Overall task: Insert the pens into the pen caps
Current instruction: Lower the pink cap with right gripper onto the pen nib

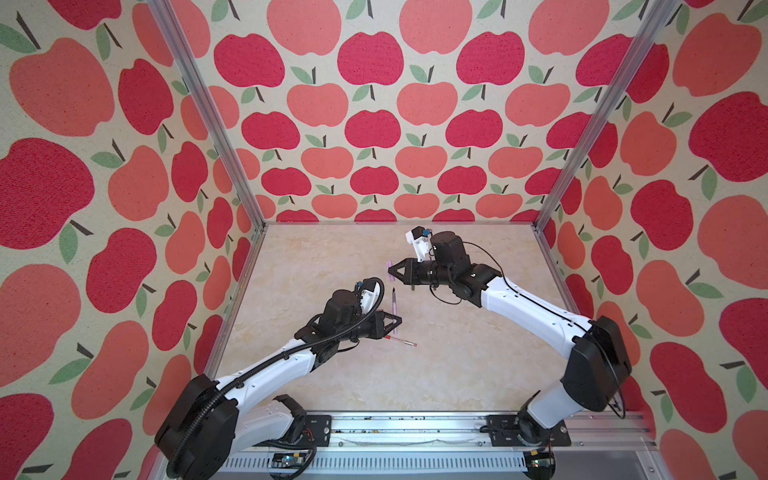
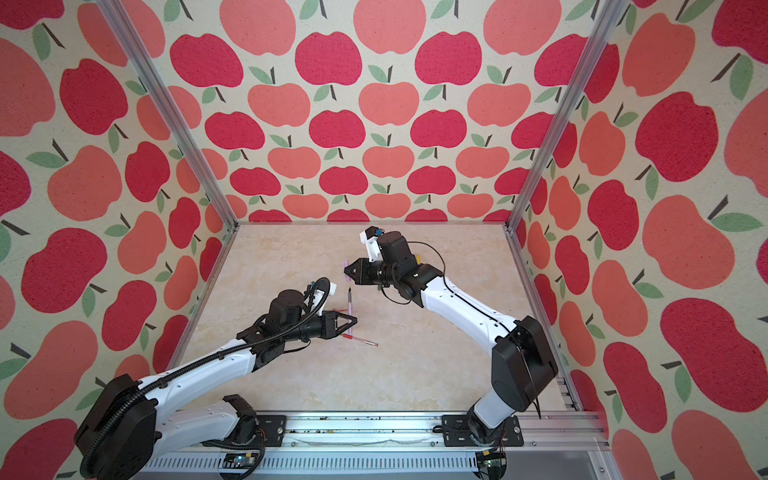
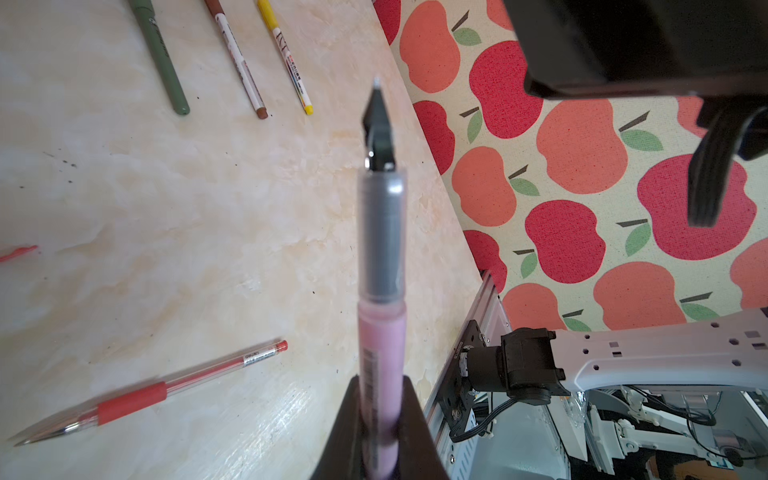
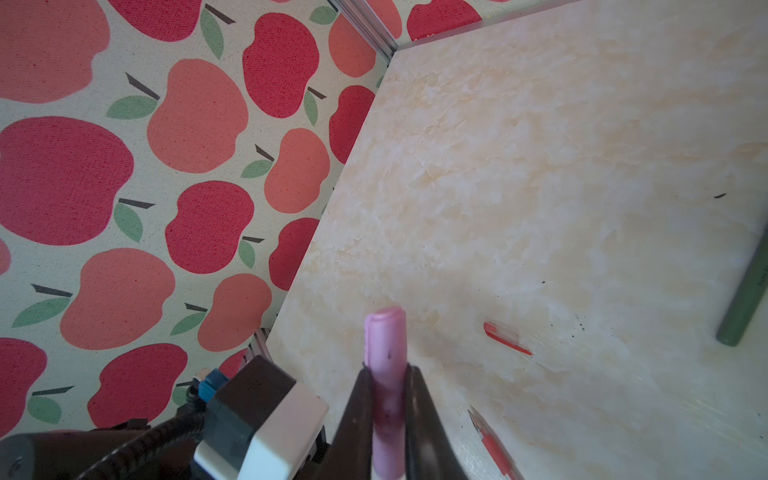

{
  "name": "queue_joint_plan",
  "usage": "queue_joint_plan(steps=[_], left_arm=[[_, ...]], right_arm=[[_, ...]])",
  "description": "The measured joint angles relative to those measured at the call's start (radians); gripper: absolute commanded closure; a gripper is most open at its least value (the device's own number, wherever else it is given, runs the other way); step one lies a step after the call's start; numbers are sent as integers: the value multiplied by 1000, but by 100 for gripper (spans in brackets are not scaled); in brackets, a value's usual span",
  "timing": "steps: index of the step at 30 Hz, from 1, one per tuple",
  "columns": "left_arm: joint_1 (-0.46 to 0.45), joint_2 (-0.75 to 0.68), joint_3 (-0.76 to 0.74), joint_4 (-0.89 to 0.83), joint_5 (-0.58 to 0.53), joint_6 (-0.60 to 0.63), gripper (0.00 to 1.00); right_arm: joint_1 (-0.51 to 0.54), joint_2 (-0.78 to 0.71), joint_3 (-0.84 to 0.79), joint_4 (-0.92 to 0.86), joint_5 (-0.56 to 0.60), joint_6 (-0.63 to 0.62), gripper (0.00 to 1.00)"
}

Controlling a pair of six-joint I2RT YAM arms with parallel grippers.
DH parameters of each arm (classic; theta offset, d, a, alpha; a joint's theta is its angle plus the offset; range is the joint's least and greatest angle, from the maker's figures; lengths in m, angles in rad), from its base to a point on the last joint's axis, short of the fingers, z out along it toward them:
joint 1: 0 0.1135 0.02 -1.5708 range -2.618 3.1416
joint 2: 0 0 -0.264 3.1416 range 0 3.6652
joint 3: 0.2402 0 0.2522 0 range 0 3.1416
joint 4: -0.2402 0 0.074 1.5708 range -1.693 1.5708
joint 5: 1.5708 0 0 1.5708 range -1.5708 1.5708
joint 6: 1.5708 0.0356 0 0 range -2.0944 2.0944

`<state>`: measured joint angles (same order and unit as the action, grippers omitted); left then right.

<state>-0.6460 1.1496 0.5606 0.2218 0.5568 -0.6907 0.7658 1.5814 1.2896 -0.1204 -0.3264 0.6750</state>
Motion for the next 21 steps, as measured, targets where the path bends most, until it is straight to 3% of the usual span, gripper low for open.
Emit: queue_joint_plan(steps=[21], left_arm=[[0,-2,0,0,-11,0,100]], right_arm=[[24,-5,-14,-14,52,-20,89]])
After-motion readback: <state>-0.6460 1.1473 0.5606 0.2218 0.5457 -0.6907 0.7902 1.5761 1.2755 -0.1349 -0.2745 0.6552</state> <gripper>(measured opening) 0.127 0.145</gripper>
